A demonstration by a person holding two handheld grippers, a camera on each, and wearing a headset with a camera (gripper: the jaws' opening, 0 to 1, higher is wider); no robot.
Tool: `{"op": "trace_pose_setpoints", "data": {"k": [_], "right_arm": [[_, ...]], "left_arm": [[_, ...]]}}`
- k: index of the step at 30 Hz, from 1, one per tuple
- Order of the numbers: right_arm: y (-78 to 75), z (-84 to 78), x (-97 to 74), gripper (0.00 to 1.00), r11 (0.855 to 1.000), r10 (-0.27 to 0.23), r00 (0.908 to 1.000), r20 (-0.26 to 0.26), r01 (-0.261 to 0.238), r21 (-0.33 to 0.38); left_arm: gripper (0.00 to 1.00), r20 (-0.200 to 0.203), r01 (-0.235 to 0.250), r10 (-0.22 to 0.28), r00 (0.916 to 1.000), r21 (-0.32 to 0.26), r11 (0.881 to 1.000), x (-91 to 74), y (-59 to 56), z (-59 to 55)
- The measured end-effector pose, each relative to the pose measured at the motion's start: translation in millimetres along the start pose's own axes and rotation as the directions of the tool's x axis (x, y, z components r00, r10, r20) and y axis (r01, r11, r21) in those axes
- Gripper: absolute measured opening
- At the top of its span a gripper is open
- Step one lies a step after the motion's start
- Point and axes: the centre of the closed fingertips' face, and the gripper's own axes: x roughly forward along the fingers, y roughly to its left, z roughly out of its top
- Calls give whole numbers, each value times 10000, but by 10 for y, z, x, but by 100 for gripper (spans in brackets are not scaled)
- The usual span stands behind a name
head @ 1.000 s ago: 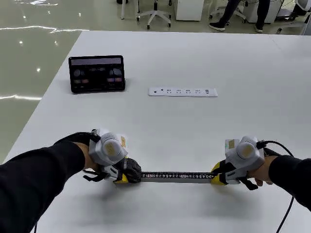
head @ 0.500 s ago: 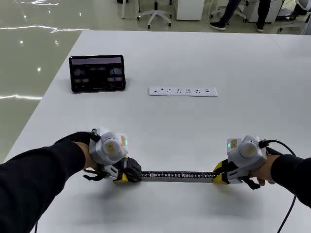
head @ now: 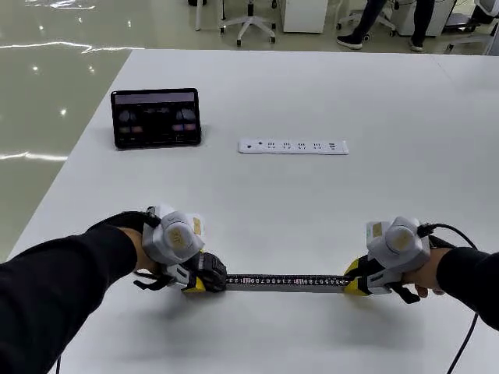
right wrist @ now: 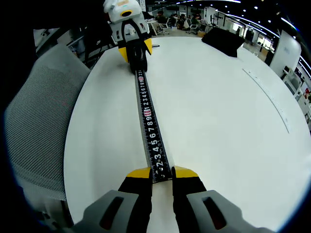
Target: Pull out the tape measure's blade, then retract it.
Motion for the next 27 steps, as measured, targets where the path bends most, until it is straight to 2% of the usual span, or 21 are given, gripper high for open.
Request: {"op": "trace_pose_setpoints", "data": {"k": [27], "right_arm": [[31,-4,-10,11,9985,58,9998,-166,-49,539]], "left_arm": [[34,227,147,-152,9996,205,9997,4,-14,14]]}}
